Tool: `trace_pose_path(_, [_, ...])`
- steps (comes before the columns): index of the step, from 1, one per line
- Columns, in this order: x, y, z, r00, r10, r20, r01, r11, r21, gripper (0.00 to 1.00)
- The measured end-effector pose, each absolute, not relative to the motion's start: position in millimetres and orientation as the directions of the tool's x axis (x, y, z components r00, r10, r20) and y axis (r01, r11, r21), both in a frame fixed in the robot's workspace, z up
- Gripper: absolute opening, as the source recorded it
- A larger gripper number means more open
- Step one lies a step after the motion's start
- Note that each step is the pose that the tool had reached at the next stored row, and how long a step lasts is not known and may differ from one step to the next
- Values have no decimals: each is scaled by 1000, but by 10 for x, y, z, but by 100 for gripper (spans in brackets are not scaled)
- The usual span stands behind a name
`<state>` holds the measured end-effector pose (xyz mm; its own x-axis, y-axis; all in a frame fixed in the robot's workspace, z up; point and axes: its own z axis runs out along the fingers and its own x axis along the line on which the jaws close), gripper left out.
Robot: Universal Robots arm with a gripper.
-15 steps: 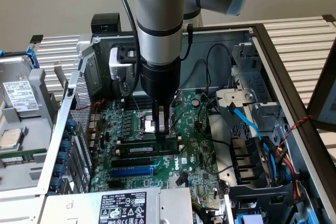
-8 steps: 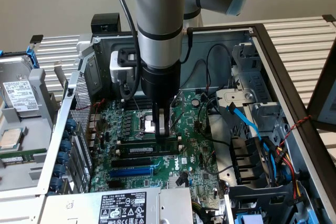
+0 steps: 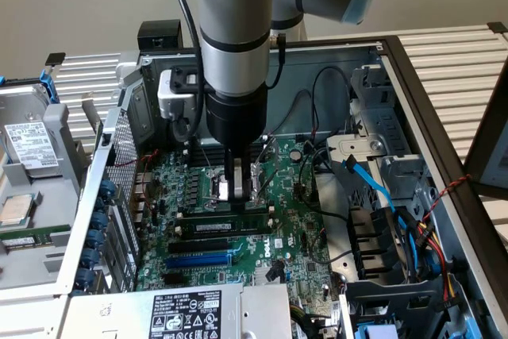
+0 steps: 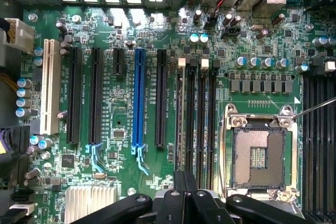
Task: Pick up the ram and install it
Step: 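Press down the ram until it locks into place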
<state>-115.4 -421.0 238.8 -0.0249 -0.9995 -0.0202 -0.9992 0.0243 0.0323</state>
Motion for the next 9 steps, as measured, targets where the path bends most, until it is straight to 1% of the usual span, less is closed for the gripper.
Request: trace_pose_path(9, [-1545, -4171, 2376, -25, -999, -26, -999, 24, 32, 10])
